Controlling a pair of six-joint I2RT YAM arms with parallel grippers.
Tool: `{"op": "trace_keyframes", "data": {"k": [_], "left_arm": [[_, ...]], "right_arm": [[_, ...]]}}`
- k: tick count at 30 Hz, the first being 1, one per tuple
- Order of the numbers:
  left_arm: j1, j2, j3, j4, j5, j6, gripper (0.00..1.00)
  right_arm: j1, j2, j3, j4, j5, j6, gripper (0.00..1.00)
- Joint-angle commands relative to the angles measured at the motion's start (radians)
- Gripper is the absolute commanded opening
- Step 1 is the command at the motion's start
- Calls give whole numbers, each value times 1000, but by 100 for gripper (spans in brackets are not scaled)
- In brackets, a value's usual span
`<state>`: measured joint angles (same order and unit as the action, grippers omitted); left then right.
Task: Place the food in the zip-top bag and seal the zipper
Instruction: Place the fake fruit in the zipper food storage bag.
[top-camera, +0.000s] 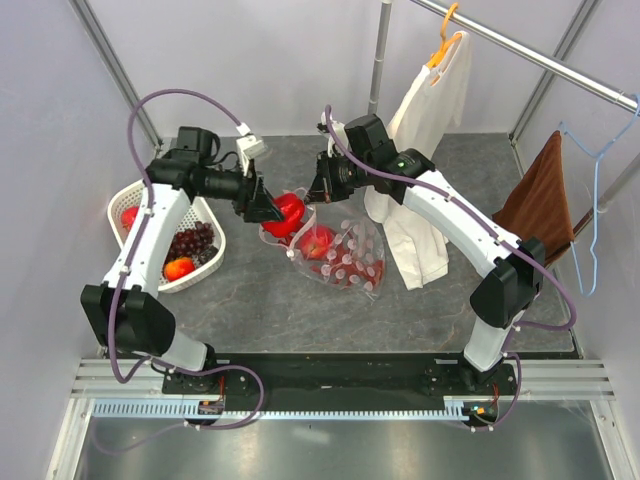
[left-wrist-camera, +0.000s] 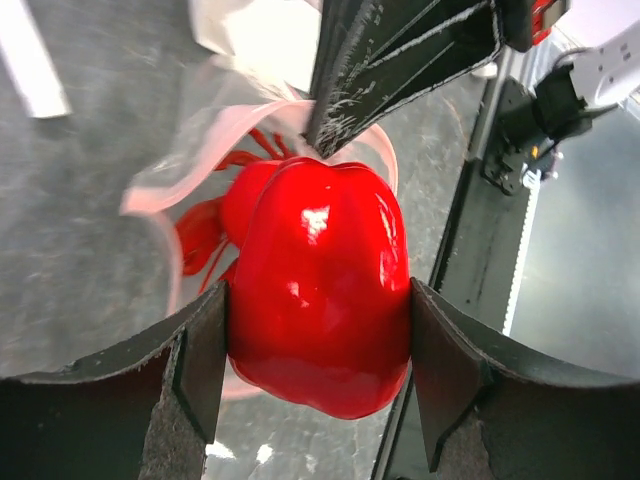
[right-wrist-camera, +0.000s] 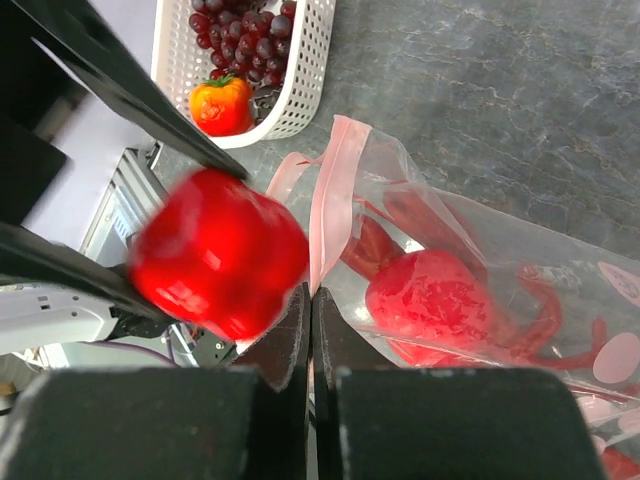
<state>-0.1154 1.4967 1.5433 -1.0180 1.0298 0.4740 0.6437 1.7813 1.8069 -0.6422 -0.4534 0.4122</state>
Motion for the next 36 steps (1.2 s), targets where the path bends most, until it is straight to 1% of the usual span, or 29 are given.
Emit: {"op": "trace_keyframes", "data": {"k": [1,2,7,8,9,10,11,12,13,14,16,17,18,19,20,21,22,23,24,25,26,27,29,30,31,33,34,36], "left_arm": [[-82,-9,-63,143,-91,-118,14],[-90,-10,-89,169,-106,-132,14],[-104,-3,-130,363,-247,-320,15],[-107,-3,-135,386,-263,-343,15],[-118,-3,-140,415,-280,-398,15],[-124,-4,-155,468,-280,-428,15],[-128,-9,-167,505,-280,-502,21],[-142,-24,-182,539,-277,-533,27],[-153,-32,-205,586,-269,-557,35],[-164,-38,-216,602,-258,-583,48],[-182,-62,-235,611,-211,-589,59],[-179,-73,-241,601,-217,-597,72],[-167,-99,-242,578,-227,-589,77],[-155,-110,-238,550,-224,-578,79],[-136,-124,-235,491,-212,-565,82],[-75,-136,-233,464,-192,-560,84],[-38,-168,-229,438,-147,-551,87],[1,-180,-224,380,-126,-517,99],[85,-194,-218,349,-84,-488,100],[112,-211,-198,310,-77,-450,100],[159,-234,-190,277,-83,-377,100],[193,-243,-184,200,-132,-342,100],[209,-259,-195,135,-177,-267,97],[209,-265,-210,90,-189,-247,94],[209,-273,-257,84,-191,-241,88],[206,-296,-305,88,-188,-255,86],[204,-299,-342,111,-186,-270,84],[198,-286,-368,145,-191,-319,82]], "right_arm": [[-4,-48,2,50,-44,17,0],[-4,-49,0,49,-45,17,0],[-4,-51,-12,58,-79,17,0],[-4,-51,-14,59,-83,17,0],[-4,-51,-14,61,-87,19,0],[-4,-51,-14,65,-96,17,0],[-4,-49,-14,67,-100,20,0],[-4,-49,-15,68,-102,22,0],[-4,-49,-14,73,-103,23,0],[-4,-48,-14,73,-108,27,0],[-4,-49,-14,75,-111,23,0],[-4,-51,-12,75,-113,25,0],[-4,-52,-12,76,-111,25,0],[-4,-54,-14,76,-111,25,0],[-4,-59,-15,73,-111,25,0],[-3,-60,-18,75,-111,25,0],[-6,-62,-21,73,-111,23,0],[-6,-65,-23,73,-113,23,0],[-6,-66,-23,73,-113,25,0],[-9,-69,-24,73,-114,25,0],[-10,-69,-23,75,-114,23,0],[-12,-69,-23,76,-117,25,0],[-15,-68,-20,75,-116,28,0],[-13,-69,-15,76,-116,27,0],[-16,-69,-12,78,-116,30,0],[-18,-69,-9,76,-116,30,0],[-18,-71,-8,78,-116,28,0],[-18,-74,-9,79,-116,28,0]]}}
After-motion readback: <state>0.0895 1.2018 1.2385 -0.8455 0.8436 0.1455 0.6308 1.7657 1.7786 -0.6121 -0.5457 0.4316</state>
